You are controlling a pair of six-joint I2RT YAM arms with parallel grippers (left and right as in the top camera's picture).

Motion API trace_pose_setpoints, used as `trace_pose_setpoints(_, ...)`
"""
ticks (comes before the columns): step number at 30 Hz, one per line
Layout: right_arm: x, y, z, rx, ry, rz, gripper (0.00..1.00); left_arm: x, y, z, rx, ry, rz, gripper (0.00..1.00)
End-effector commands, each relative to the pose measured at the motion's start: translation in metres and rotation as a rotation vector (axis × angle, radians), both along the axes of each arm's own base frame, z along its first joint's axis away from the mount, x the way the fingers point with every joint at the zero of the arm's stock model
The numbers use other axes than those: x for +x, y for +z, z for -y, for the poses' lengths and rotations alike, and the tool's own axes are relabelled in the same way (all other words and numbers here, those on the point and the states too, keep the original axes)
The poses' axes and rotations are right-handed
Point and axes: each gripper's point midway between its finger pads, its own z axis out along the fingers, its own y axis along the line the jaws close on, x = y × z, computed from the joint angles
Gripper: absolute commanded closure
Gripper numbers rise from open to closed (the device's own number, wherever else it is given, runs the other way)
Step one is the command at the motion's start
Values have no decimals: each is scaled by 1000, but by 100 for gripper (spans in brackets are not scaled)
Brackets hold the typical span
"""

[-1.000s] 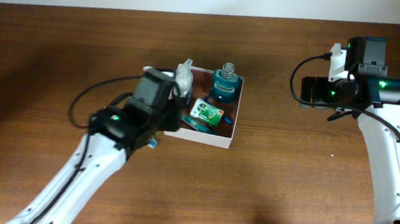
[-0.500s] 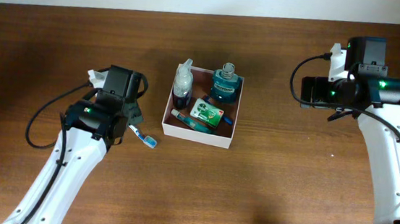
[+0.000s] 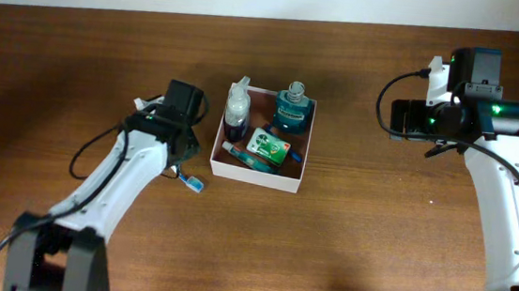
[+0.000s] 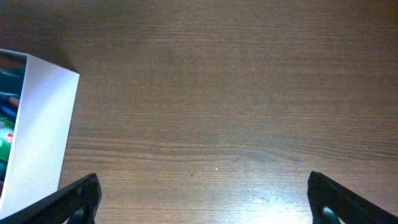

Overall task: Pack container
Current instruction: 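Withdraw the left gripper and move it over the blue toothbrush, then lower the left gripper onto the toothbrush handle end and grasp it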

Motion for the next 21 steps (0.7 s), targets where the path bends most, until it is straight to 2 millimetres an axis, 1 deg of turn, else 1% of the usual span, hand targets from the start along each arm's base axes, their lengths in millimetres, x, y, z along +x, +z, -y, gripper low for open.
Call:
trace_pose_setpoints(1, 1, 4, 3, -2, -15, 10, 2, -2, -24, -1, 3, 19, -56, 80)
trace_pose_setpoints(5, 1, 4, 3, -2, -16, 10, 2, -1, -36, -1, 8, 19, -76, 79)
trace_pose_setpoints(6, 1, 4, 3, -2, -15, 10, 2, 0, -38, -1, 9, 19, -77, 72)
trace_pose_setpoints(8, 1, 4, 3, -2, -16, 10, 2, 2, -41, 0, 9, 19, -77, 70)
trace_pose_setpoints(15, 1, 4, 3, -2, -15, 10, 2, 4, -47, 0, 9, 20, -82, 70)
trace_pose_setpoints(21, 1, 4, 3, -2, -15, 10, 2, 2, -51, 6, -27, 33, -94, 69)
